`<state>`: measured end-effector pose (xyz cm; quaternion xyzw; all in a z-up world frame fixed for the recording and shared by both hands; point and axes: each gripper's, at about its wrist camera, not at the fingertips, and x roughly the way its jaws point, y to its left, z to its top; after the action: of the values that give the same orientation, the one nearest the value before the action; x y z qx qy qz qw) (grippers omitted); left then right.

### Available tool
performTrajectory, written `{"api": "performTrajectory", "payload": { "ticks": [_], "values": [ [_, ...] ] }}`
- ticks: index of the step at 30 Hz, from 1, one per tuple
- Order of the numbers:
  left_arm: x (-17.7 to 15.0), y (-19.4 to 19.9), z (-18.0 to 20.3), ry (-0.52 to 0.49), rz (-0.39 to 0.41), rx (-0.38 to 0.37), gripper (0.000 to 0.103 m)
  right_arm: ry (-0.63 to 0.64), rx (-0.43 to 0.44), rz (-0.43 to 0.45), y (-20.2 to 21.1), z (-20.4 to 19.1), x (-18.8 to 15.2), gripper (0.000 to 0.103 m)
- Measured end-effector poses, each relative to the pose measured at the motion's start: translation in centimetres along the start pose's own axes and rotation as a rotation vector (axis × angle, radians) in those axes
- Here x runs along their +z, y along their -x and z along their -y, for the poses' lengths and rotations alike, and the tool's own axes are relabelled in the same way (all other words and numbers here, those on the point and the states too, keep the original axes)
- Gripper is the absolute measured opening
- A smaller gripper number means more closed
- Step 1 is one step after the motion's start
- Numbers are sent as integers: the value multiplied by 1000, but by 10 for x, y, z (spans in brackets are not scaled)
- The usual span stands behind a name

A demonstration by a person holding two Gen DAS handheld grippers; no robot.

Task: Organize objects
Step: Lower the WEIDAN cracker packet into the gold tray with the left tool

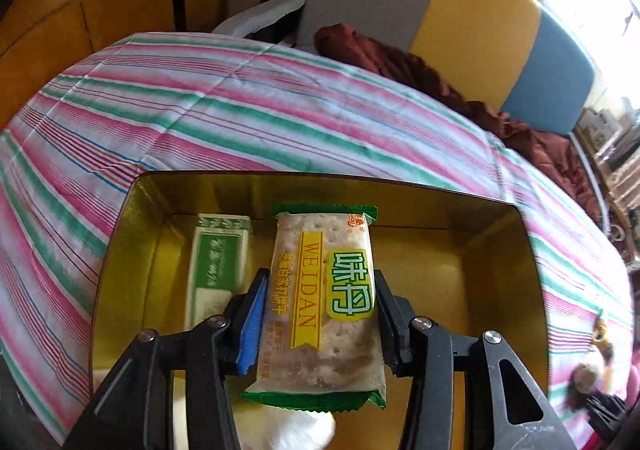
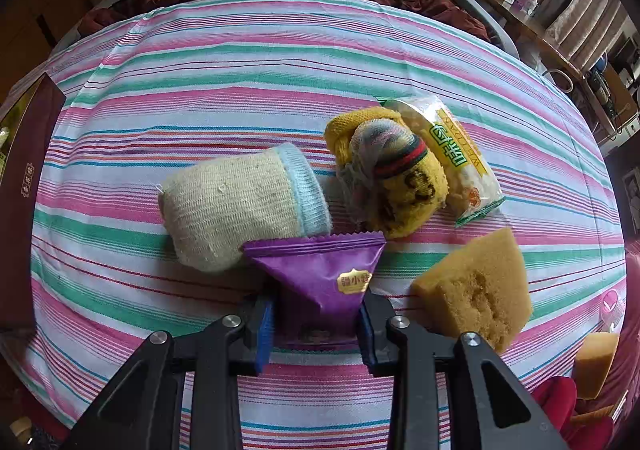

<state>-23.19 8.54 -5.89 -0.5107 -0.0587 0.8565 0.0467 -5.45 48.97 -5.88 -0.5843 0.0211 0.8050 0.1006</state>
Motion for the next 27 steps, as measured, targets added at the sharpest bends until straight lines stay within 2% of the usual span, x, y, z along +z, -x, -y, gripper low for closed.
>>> {"api": "performTrajectory", "payload": {
  "ticks": [4,8,17,22,27],
  "values": [
    [4,-10,-3,-25,-2,82,49,0,-1,0,0,1,0,34],
    [4,-9,-7,-29,-3,94,53,0,-2,1,-1,2,0,34],
    [-21,30,-8,-54,78,48,53,1,-3,1,-1,2,0,34],
    [-52,73,-5,-99,168,13,54,16,-17,7,0,-1,-1,34],
    [-86,108,-4,-113,247,2,58,27,-23,11,1,-4,0,34]
  ]
}}
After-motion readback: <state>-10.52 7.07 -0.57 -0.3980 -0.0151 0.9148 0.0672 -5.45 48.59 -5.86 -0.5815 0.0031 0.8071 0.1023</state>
